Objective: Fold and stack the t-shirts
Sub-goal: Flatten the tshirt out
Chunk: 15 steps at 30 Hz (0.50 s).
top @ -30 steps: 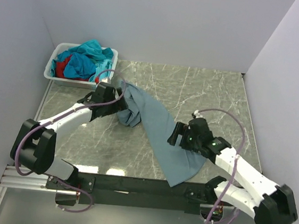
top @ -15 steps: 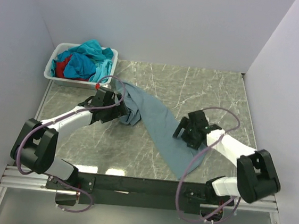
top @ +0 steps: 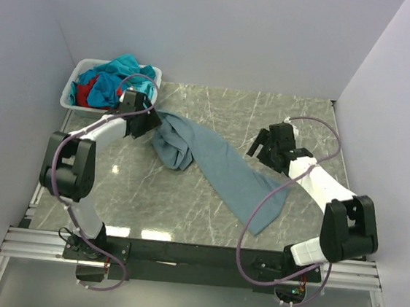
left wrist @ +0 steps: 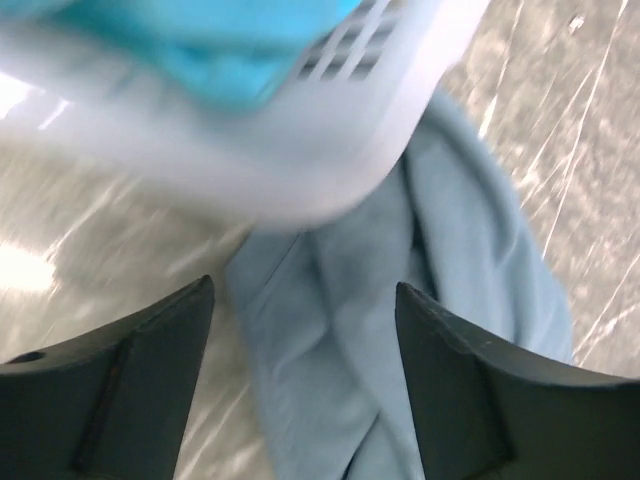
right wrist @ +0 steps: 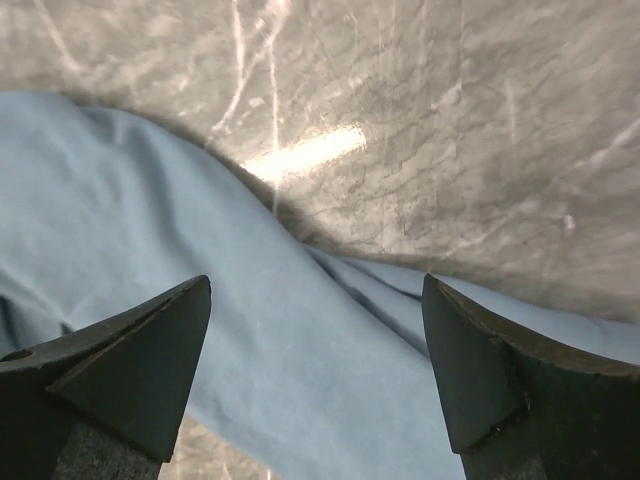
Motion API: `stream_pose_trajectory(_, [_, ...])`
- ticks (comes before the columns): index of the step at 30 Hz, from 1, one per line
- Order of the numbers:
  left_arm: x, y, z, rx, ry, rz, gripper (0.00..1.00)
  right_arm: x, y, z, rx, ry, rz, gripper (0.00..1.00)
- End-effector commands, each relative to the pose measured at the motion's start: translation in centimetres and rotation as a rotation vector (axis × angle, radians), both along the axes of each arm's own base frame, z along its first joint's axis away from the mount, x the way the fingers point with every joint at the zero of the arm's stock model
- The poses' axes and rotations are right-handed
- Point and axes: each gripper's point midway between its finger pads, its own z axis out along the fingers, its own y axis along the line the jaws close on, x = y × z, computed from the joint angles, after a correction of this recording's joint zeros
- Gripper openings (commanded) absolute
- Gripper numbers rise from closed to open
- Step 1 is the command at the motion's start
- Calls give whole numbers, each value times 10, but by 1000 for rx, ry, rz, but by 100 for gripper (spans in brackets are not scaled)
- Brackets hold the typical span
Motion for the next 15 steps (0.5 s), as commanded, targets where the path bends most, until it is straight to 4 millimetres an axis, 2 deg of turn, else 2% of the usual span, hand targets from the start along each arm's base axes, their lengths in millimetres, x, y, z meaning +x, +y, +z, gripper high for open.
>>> stream_pose_trajectory(1, [32,-12,12,16,-66,-53,75,-9,-11,21,-40,-35,7,92])
stream_pose_trajectory(2, [40,-16,17,11,-82,-65,70,-17,-13,20,-36,-36,9,92])
stream_pose_trajectory(3, [43,-18,7,9,-62,-81,67,-23,-14,19,-37,-30,8,92])
stream_pose_trajectory(4, [47,-21,7,5,-69,-89,63,-31,-18,13,-45,-15,1,92])
stream_pose_trajectory(5, [47,-26,4,-14,-63,-105,58,-36,-21,17,-47,-20,-6,92])
stream_pose_trajectory(7, [41,-33,-8,-44,-35,-133,55,-45,-27,13,-64,-8,-16,92])
stream_pose_trajectory(10, [34,-43,-14,-80,-31,-154,52,-56,-35,12,-88,5,-33,92])
stream_pose_trajectory(15, [16,-70,-12,-46,-17,-217,54,-66,-37,8,-93,16,-32,92])
